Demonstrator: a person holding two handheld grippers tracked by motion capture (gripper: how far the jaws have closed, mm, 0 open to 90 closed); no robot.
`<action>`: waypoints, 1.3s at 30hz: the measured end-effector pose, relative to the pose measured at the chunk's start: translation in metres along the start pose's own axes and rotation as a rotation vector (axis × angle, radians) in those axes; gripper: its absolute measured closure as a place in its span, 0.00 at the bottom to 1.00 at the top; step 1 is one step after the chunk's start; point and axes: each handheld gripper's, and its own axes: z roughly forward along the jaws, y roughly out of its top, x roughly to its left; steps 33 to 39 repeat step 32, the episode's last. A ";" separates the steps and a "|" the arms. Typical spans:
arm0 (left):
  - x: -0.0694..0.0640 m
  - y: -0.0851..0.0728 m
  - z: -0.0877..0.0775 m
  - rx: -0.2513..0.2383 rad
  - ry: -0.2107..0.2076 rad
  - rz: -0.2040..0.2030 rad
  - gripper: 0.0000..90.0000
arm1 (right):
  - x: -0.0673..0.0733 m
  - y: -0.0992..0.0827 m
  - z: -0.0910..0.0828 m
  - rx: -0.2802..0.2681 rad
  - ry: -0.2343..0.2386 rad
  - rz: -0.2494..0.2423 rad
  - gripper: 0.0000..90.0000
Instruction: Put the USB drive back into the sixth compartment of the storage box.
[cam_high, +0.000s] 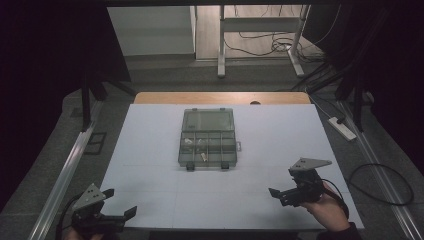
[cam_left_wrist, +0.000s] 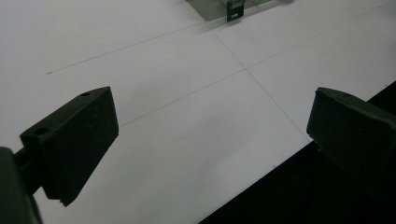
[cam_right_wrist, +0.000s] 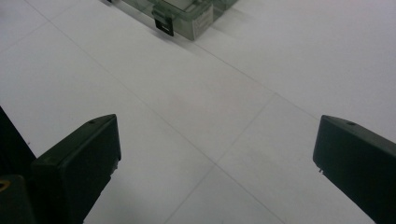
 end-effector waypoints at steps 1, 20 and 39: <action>0.000 0.000 0.000 0.000 0.000 0.000 0.02 | 0.000 -0.002 -0.001 0.002 -0.005 0.002 0.01; 0.001 0.000 0.000 0.002 0.000 -0.004 0.02 | -0.005 -0.037 -0.031 -0.013 -0.107 0.091 0.00; 0.001 0.000 0.000 0.003 0.000 -0.007 0.02 | -0.002 -0.045 -0.043 -0.019 -0.143 0.113 0.00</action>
